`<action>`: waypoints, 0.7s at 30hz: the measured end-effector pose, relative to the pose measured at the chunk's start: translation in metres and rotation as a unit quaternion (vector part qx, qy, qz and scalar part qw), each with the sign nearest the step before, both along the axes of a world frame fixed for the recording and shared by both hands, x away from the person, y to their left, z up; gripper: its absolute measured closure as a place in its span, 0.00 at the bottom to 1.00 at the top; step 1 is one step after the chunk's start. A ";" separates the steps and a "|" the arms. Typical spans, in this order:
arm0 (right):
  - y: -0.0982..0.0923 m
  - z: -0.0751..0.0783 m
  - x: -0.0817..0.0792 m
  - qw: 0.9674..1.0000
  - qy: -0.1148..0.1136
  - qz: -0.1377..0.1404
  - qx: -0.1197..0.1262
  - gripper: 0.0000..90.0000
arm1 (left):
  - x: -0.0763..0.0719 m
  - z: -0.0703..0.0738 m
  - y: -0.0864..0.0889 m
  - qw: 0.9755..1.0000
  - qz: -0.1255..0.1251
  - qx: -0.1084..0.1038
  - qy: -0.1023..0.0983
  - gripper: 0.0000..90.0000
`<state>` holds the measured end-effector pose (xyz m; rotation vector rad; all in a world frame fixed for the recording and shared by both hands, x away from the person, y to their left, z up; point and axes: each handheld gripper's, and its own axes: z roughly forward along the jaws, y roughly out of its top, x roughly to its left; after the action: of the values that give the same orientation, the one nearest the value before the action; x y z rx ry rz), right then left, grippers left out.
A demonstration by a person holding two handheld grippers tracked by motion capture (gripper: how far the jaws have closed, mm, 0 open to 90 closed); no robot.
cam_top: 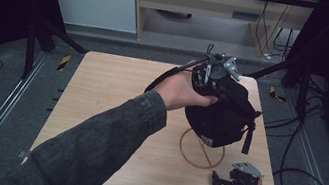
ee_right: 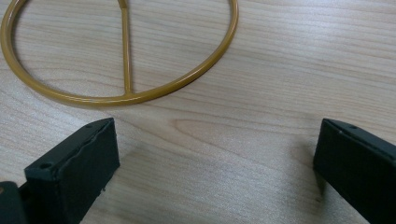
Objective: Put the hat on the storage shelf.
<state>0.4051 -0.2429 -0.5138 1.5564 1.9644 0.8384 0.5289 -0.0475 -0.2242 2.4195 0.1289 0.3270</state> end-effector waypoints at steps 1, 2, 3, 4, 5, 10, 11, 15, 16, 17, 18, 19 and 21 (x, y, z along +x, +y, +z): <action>0.000 0.000 0.000 1.000 -0.001 0.001 0.000 0.00 | 0.000 0.000 0.000 1.000 0.000 0.000 0.000 0.82; 0.000 0.000 0.000 1.000 0.000 0.000 0.000 0.00 | -0.001 0.000 0.000 1.000 0.000 0.000 -0.001 0.82; 0.000 0.000 0.000 1.000 0.000 0.000 0.000 0.00 | -0.001 0.000 0.000 1.000 0.000 0.000 -0.002 0.82; 0.000 0.000 0.000 1.000 0.000 0.000 0.000 0.00 | -0.001 0.000 -0.001 1.000 0.000 0.001 -0.002 0.82; 0.000 0.000 0.000 1.000 0.000 0.000 0.000 0.00 | -0.001 0.000 -0.001 1.000 0.000 0.001 -0.002 0.82; 0.000 0.000 0.000 1.000 0.000 0.000 0.001 0.00 | -0.001 -0.003 -0.002 1.000 0.000 0.002 -0.003 0.82; 0.000 0.000 0.000 1.000 0.000 0.000 0.000 0.00 | -0.001 -0.004 -0.003 1.000 0.000 0.005 -0.002 0.82; 0.000 0.000 0.000 1.000 0.000 0.000 0.000 0.00 | -0.002 -0.008 -0.004 1.000 -0.001 0.005 0.000 0.82; 0.000 0.000 0.000 1.000 0.000 0.000 0.001 0.00 | -0.002 -0.009 -0.004 1.000 -0.001 0.006 0.000 0.82; 0.000 0.000 0.000 1.000 0.000 0.000 0.001 0.00 | -0.002 -0.011 -0.004 1.000 -0.001 0.007 0.000 0.82; 0.000 0.000 0.000 1.000 0.000 0.000 0.001 0.00 | -0.002 -0.012 -0.004 1.000 -0.002 0.008 0.002 0.82; 0.000 0.000 0.000 1.000 0.000 0.000 0.000 0.00 | -0.002 -0.013 -0.004 1.000 -0.001 0.006 0.002 0.82; 0.000 0.000 0.000 1.000 0.000 -0.001 -0.001 0.00 | -0.002 -0.015 -0.004 1.000 -0.001 0.007 0.003 0.81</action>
<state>0.4051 -0.2429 -0.5138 1.5574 1.9637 0.8360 0.5272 -0.0519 -0.2392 2.4336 0.1261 0.3214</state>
